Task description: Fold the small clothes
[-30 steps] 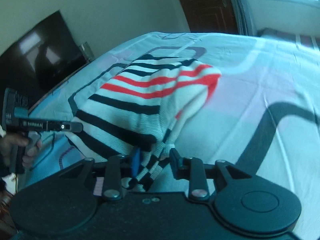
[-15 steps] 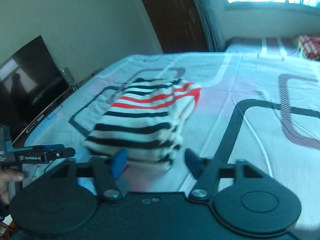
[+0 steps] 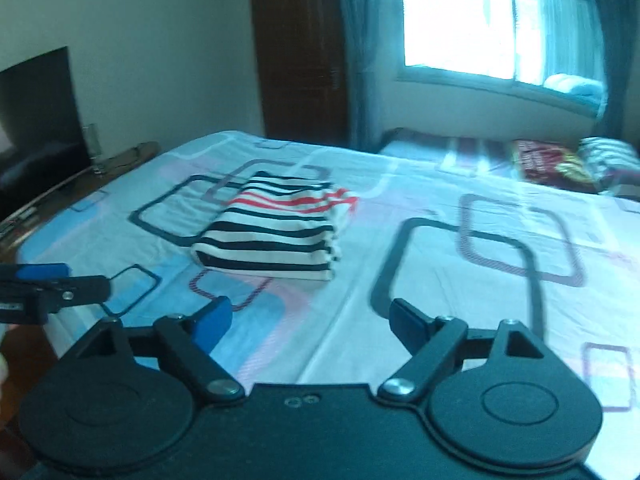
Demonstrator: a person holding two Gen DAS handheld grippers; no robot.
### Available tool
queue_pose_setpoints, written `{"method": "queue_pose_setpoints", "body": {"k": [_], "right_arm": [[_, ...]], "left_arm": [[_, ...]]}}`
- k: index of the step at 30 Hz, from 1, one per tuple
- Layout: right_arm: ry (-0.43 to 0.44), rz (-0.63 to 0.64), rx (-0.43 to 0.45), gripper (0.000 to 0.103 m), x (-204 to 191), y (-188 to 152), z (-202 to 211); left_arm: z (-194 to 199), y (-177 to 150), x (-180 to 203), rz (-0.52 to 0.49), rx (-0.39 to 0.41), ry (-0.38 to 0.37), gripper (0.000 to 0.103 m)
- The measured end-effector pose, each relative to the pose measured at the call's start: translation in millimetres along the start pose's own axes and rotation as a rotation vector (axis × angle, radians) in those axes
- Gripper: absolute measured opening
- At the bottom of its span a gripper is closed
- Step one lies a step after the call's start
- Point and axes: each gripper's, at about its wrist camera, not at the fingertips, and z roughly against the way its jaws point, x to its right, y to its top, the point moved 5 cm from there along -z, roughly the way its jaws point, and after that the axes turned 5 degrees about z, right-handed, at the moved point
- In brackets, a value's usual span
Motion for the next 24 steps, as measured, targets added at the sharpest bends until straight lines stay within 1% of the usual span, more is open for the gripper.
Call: {"method": "queue_pose_setpoints", "body": {"k": [4,7,12,16,24], "right_arm": [[-0.021,0.011,-0.005,0.085,-1.1,-6.6,8.1],[-0.022,0.005,-0.005,0.085,-2.0,-10.6,15.1],[-0.042,-0.023,0.019,0.085,-5.4,-9.9,22.8],[-0.047,-0.015,0.022,0.085,-10.3,-9.5,23.5],[-0.044,-0.009,0.016,0.085,-16.8,-11.3,23.7]], "left_arm": [[10.5,-4.1,6.4,-0.007,0.004,-0.004,0.103],[19.2,-4.5,11.8,-0.019,0.012,-0.003,0.103],[33.2,-5.5,16.1,-0.034,0.023,-0.002,0.103],[36.3,-8.6,18.0,-0.035,0.015,-0.002,0.103],[36.8,-4.9,21.0,-0.047,0.023,-0.017,0.103]]}}
